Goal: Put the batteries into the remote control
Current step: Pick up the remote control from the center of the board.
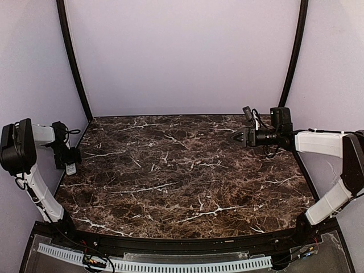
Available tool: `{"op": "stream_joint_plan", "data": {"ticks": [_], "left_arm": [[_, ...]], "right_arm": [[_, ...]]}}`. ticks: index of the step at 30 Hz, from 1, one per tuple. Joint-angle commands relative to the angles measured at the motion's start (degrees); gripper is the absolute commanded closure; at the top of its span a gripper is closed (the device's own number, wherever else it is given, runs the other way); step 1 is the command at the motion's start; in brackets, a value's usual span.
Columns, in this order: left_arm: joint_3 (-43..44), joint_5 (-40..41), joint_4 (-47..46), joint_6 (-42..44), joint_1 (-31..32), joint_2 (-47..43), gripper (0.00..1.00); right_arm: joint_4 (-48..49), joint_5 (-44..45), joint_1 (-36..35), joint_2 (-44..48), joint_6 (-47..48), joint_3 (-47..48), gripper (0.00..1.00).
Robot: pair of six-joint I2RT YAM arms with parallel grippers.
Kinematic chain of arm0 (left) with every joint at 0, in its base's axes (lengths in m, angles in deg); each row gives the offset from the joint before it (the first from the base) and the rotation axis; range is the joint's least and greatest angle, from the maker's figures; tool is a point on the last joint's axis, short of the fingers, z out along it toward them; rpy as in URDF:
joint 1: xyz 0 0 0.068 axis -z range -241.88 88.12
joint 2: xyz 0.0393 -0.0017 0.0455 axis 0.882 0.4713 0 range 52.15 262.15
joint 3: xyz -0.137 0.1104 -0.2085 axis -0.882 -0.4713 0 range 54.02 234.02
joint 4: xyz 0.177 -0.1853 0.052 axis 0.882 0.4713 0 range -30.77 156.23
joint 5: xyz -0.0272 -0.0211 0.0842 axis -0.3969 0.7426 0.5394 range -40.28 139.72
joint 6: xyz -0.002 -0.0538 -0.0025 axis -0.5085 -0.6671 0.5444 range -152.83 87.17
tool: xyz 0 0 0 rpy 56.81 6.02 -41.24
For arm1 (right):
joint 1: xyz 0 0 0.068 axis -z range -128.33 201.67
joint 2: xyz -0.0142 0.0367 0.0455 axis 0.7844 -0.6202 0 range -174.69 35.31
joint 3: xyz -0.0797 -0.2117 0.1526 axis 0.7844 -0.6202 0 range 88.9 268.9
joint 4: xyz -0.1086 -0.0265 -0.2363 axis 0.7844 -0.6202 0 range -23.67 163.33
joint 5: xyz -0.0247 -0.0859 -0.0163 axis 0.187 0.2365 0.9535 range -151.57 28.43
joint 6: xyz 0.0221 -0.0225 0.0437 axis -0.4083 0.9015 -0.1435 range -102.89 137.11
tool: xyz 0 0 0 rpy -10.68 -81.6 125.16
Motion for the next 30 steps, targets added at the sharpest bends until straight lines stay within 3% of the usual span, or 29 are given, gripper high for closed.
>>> {"op": "stream_joint_plan", "data": {"ticks": [1, 8, 14, 18, 24, 30], "left_arm": [[-0.7, -0.5, 0.2, 0.8, -0.5, 0.5, 0.18], [-0.1, -2.0, 0.2, 1.1, -0.5, 4.1, 0.30], [-0.7, -4.0, -0.5, 0.7, -0.2, 3.6, 0.53], [-0.8, -3.9, -0.7, 1.0, 2.8, 2.6, 0.61], [-0.8, -4.9, -2.4, 1.6, 14.8, -1.9, 0.68], [-2.9, -16.1, -7.8, 0.6, 30.3, -8.2, 0.72]], "right_arm": [[0.2, -0.5, -0.3, -0.8, 0.9, 1.7, 0.02], [-0.1, -0.6, -0.3, -0.8, 0.9, 2.1, 0.01], [-0.3, -0.6, -0.2, -0.4, 0.7, 2.4, 0.01], [-0.2, -0.9, -0.2, -0.4, 0.2, 2.3, 0.01], [-0.2, -1.2, -0.2, 0.0, -0.9, 2.4, 0.01], [-0.4, -2.1, -0.2, 0.6, -0.8, 1.9, 0.01]]}}
